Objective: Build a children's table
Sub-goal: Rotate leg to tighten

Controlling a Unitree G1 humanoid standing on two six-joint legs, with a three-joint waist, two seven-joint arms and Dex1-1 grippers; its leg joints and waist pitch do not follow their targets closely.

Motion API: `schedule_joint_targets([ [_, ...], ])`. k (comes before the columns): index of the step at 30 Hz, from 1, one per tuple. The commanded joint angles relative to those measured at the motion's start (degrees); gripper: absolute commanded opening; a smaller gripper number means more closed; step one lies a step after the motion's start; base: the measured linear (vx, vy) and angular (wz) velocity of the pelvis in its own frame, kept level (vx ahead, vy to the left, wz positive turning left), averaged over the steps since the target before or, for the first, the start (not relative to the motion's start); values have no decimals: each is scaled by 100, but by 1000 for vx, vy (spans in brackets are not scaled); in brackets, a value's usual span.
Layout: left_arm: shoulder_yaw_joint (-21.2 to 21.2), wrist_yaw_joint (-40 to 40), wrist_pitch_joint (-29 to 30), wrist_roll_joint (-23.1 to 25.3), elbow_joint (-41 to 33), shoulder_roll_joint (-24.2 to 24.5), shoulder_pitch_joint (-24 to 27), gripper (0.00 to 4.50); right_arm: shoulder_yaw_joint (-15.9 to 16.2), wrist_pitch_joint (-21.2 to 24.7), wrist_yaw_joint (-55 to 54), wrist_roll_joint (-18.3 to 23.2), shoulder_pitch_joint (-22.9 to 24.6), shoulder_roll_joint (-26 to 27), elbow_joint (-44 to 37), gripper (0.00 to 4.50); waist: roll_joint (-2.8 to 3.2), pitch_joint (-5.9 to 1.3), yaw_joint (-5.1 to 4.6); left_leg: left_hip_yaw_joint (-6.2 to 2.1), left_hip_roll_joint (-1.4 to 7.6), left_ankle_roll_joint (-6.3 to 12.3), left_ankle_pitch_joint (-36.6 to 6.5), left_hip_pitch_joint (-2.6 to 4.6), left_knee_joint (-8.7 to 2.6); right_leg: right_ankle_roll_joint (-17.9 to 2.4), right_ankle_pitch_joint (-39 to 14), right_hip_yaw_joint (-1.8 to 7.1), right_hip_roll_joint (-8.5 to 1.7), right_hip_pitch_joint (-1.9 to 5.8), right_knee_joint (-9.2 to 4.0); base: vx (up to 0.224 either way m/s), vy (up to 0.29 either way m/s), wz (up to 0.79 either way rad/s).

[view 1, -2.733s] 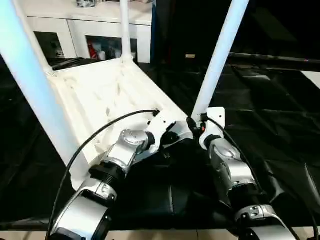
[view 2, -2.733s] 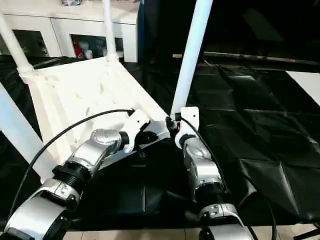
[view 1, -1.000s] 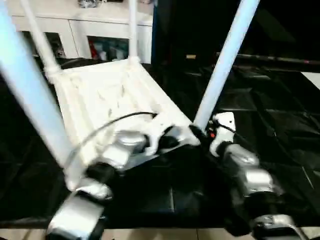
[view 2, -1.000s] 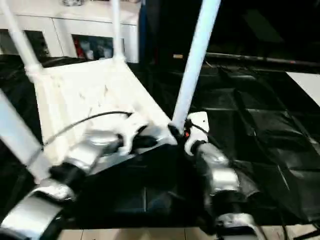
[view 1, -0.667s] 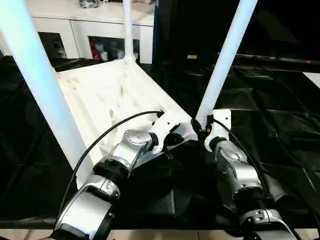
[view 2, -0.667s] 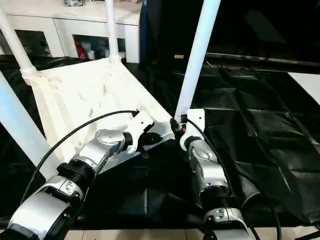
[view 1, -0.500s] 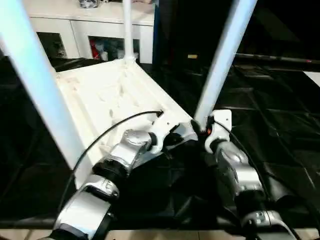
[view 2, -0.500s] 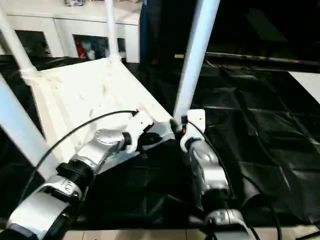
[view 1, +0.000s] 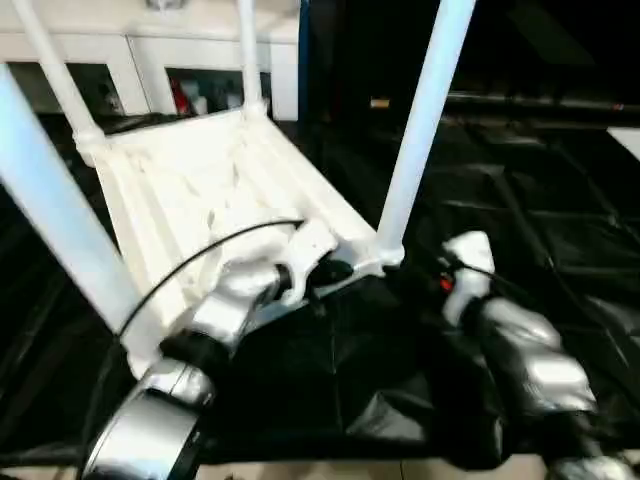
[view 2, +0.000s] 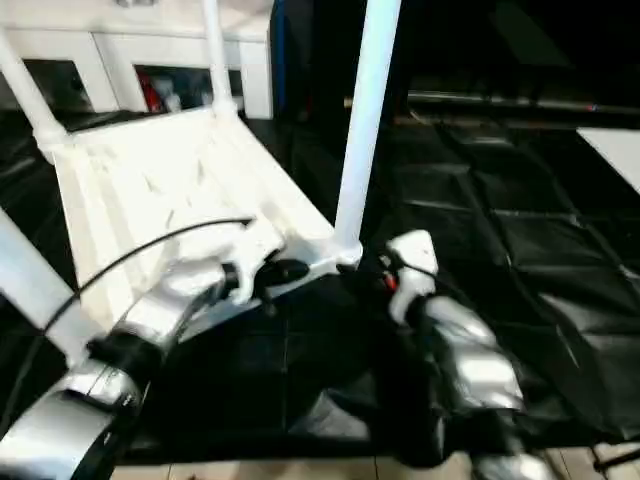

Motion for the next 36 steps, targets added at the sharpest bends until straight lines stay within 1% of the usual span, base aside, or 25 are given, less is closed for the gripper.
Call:
schedule_joint_targets([
  [1, -7, -176, 361, -108, -585, 168, 146, 59, 103, 143, 251, 118, 75, -103, -253, 326, -16, -353, 48, -91, 251, 676, -527, 17, -287, -1619, 445, 203, -306, 339, -263, 0, 0, 0],
  [2, -38, -173, 495, -81, -819, 245, 255, 75, 120, 176, 264, 118, 102, -123, -308, 326, -13, -348, 48, -79, 240, 703, -543, 35, -277, -1629, 442, 202, -295, 322, -273, 0, 0, 0],
  [3, -79, -205, 663, -88, -1145, 338, 409, 91, 123, 183, 233, 102, 104, -119, -321, 296, -19, -342, 43, -82, 243, 710, -569, 31, -280, -1638, 379, 201, -304, 333, -274, 0, 0, 0],
  [4, -118, -227, 868, -104, -1506, 432, 578, 95, 101, 187, 191, 115, 82, -85, -311, 289, -13, -336, 44, -94, 266, 649, -624, 27, -301, -1633, 228, 205, -336, 351, -274, 0, 0, 0],
  [5, -158, -271, 1005, -121, -1816, 514, 731, 95, 75, 205, 154, 129, 68, -52, -313, 289, -8, -322, 44, -87, 267, 618, -678, 37, -310, -1623, 85, 203, -327, 333, -295, 0, 0, 0],
  [6, -158, -271, 1005, -121, -1816, 514, 731, 121, 75, 205, 154, 129, 68, -52, -313, 276, -2, -316, 41, -87, 269, 579, -749, 40, -315, -1600, -63, 205, -329, 327, -309, 0, 0, 0],
  [7, -191, -317, 1112, -151, -2094, 587, 870, 131, 52, 221, 129, 148, 55, -19, -314, 263, 9, -305, 42, -79, 258, 439, -965, 64, -325, -1498, -459, 215, -315, 308, -347, 0, 0, 0],
  [9, -204, -428, 1550, -363, -2935, 824, 1293, 139, 88, 299, 131, 184, 55, 29, -407, 245, 3, -286, 56, -88, 267, 338, -1057, 62, -346, -1424, -669, 223, -322, 298, -363, 0, 0, 0],
  [10, -204, -428, 1550, -363, -2935, 824, 1293, 139, 88, 299, 131, 184, 55, 29, -407, 245, 8, -288, 58, -87, 272, 301, -1064, 69, -353, -1403, -704, 222, -314, 300, -355, 0, 0, 0],
  [12, -126, -468, 2043, -575, -3848, 1123, 1745, 175, 93, 298, 21, 213, -23, 172, -392, 216, 39, -291, 79, -99, 262, 243, -1023, 65, -356, -1341, -656, 223, -306, 300, -345, 0, 0, 0],
  [13, -126, -468, 2043, -575, -3848, 1123, 1745, 179, 93, 298, 21, 213, -23, 172, -392, 208, 33, -303, 65, -95, 273, 221, -998, 60, -355, -1358, -565, 224, -310, 307, -319, 0, 0, 0],
  [14, 26, -450, 2465, -835, -4410, 1301, 2019, 186, 97, 306, -43, 256, -131, 323, -318, 201, 19, -294, 39, -88, 249, 215, -986, 58, -353, -1364, -551, 223, -295, 295, -321, 0, 0, 0],
  [17, 199, -508, 2916, -1128, -5017, 1564, 2407, 213, 165, 322, -79, 284, -258, 511, -233, 183, 31, -278, 3, -84, 230, 209, -1013, 55, -355, -1372, -635, 221, -264, 279, -325, 0, 0, 0],
  [18, 199, -508, 2916, -1128, -5017, 1564, 2407, 225, 165, 322, -79, 284, -258, 511, -233, 163, 43, -270, -1, -77, 224, 191, -1062, 64, -358, -1329, -747, 224, -251, 270, -345, 0, 0, 0],
  [20, 271, -519, 3135, -1234, -5247, 1640, 2590, 244, 203, 306, -114, 253, -303, 572, -186, 148, 14, -272, 8, -66, 223, 159, -1097, 90, -351, -1264, -839, 229, -239, 256, -358, 0, 0, 0],
  [21, 415, -590, 3395, -1406, -5646, 1842, 3107, 253, 228, 159, -255, 134, -544, 725, 157, 139, 42, -278, 6, -88, 238, 81, -1139, 80, -362, -1263, -925, 229, -269, 262, -329, 0, 0, 0],
  [22, 444, -610, 3402, -1418, -5707, 1896, 3228, 262, 221, 107, -319, 91, -623, 759, 275, 128, 4, -243, -50, -103, 216, 57, -1233, 12, -402, -1171, -1216, 219, -252, 273, -353, 0, 0, 0],
  [23, 444, -610, 3402, -1418, -5707, 1896, 3228, 262, 221, 107, -319, 91, -623, 759, 275, 128, 31, -251, -25, -89, 212, 34, -1304, 65, -394, -1106, -1376, 225, -241, 246, -384, 0, 0, 0],
  [24, 461, -604, 3430, -1436, -5771, 1942, 3306, 262, 212, 77, -364, 60, -673, 781, 349, 128, 42, -259, -18, -70, 210, 16, -1285, 111, -364, -1075, -1264, 254, -223, 214, -385, 0, 0, 0],
  [25, 556, -618, 3527, -1545, -5962, 2074, 3565, 272, 160, -56, -556, -51, -878, 845, 639, 111, 62, -262, 11, -76, 217, -14, -1275, 115, -373, -1102, -1151, 251, -227, 211, -378, 0, 0, 0],
  [26, 556, -618, 3527, -1545, -5962, 2074, 3565, 285, 160, -56, -556, -51, -878, 845, 639, 99, 47, -261, -11, -90, 214, -44, -1259, 83, -381, -1139, -1107, 244, -236, 227, -351, 0, 0, 0],
  [30, 1025, -847, 3860, -2026, -6374, 2517, 4324, 319, -85, -441, -1123, -236, -1494, 891, 1493, 58, 49, -253, -27, -78, 193, -115, -1356, 104, -373, -1101, -1194, 248, -213, 211, -340, 0, 0, 0],
  [31, 1025, -847, 3860, -2026, -6374, 2517, 4324, 332, -85, -441, -1123, -236, -1494, 891, 1493, 50, 52, -249, -31, -78, 194, -116, -1363, 100, -382, -1075, -1197, 246, -205, 216, -350, 0, 0, 0],
  [35, 1505, -975, 3914, -2426, -6565, 2546, 4783, 363, -207, -682, -1322, -266, -1813, 892, 2039, 13, 49, -254, -38, -66, 190, -117, -1357, 103, -360, -1109, -1038, 250, -189, 215, -337, 0, 0, 0],
  [36, 1809, -1051, 3991, -2683, -6683, 2576, 5014, 372, -286, -802, -1504, -312, -1981, 896, 2352, 5, 38, -254, -41, -60, 183, -122, -1356, 104, -353, -1129, -1004, 251, -183, 211, -324, 0, 0, 0],
])
